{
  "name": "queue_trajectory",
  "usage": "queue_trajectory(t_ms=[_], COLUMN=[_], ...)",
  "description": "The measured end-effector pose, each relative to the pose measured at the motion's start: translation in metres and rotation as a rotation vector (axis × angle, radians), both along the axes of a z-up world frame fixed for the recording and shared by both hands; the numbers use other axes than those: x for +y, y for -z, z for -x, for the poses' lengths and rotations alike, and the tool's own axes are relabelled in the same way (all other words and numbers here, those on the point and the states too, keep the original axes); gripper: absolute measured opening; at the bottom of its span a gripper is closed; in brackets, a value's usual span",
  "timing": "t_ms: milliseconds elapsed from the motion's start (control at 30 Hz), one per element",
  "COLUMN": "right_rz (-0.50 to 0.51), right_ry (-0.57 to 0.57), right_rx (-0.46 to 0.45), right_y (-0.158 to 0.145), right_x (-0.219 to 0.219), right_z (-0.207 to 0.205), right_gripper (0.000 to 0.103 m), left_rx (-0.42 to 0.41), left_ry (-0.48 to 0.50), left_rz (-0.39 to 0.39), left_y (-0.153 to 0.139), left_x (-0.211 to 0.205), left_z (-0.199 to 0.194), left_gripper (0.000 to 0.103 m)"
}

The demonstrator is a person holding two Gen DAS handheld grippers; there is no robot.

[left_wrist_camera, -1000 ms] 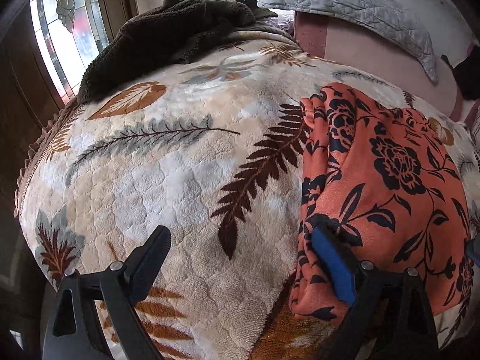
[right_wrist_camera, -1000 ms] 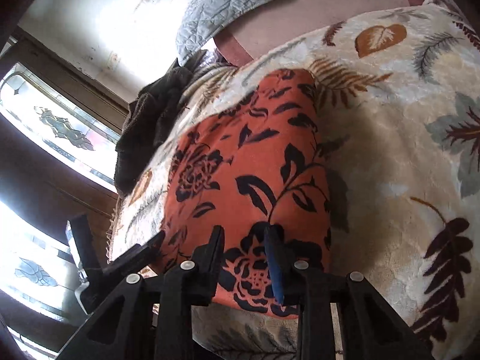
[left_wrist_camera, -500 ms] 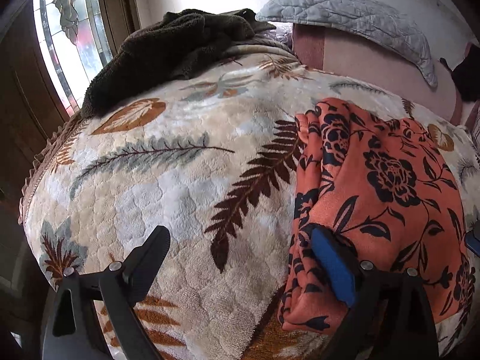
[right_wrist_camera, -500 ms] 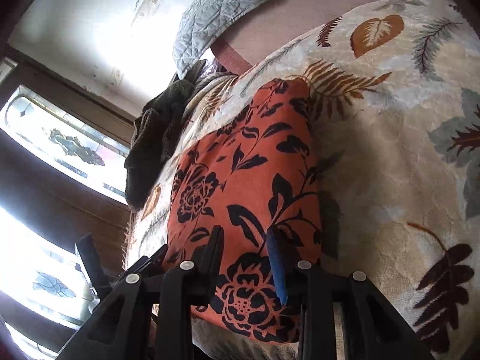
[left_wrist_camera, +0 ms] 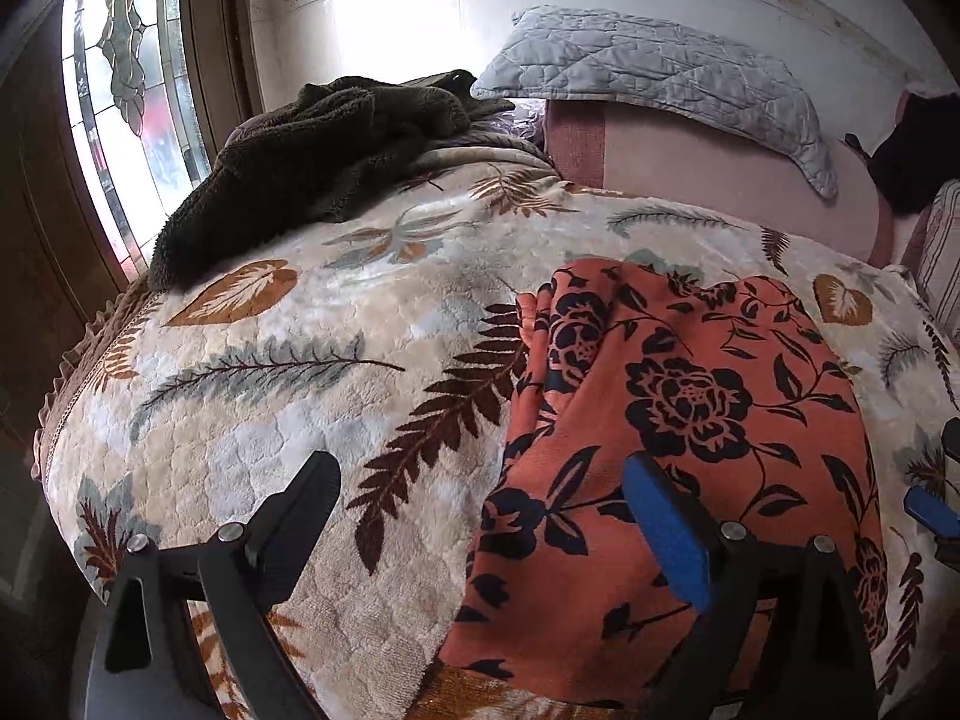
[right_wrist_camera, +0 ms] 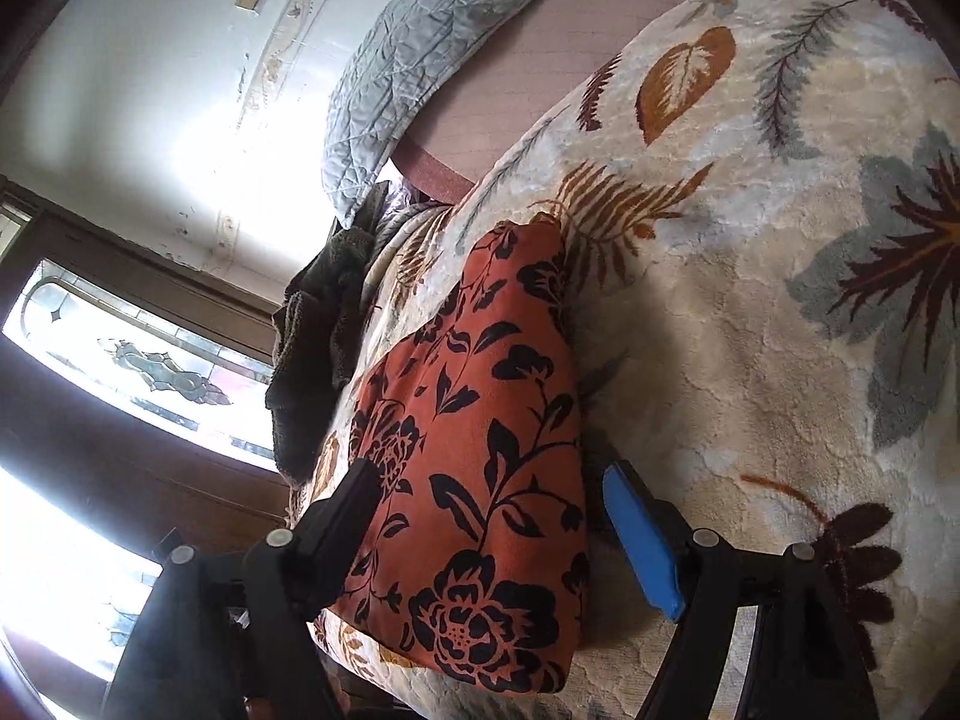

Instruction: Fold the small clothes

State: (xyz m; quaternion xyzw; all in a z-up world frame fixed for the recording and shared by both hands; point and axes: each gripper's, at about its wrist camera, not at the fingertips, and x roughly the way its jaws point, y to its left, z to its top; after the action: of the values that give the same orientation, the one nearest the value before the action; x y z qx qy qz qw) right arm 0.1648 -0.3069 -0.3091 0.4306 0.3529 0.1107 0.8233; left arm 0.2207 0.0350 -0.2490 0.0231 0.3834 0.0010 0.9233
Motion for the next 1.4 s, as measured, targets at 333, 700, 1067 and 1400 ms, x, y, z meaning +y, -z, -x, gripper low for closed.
queue_trajectory(t_ms=[333,700,1067,1400], right_rz=[0.010,0.009,-0.004,-0.037], right_ry=[-0.029,-0.080,-0.081,-0.105], right_rx=[-0.005,0.008,0.044,0.074], right_y=[0.001,0.006,0.018,0.029], right_x=[0.002,0.016,0.014,0.019], right_z=[-0.001,-0.014,-0.023,-0.025], right_gripper=[0.080,0.080,0.080,0.080], left_rx=[0.009,0.040,0.124,0.328], left_ry=[0.020,0.025,0.074,0.101], left_rz=[-0.016,-0.033,0.047,0.407], left_y=[0.003,0.011,0.023,0.047], left_x=[-0.018,-0.019,-0.017,0.010], left_z=[-0.001,-0.005,-0.011,-0.028], left_gripper=[0.095,0.095,0.095,0.095])
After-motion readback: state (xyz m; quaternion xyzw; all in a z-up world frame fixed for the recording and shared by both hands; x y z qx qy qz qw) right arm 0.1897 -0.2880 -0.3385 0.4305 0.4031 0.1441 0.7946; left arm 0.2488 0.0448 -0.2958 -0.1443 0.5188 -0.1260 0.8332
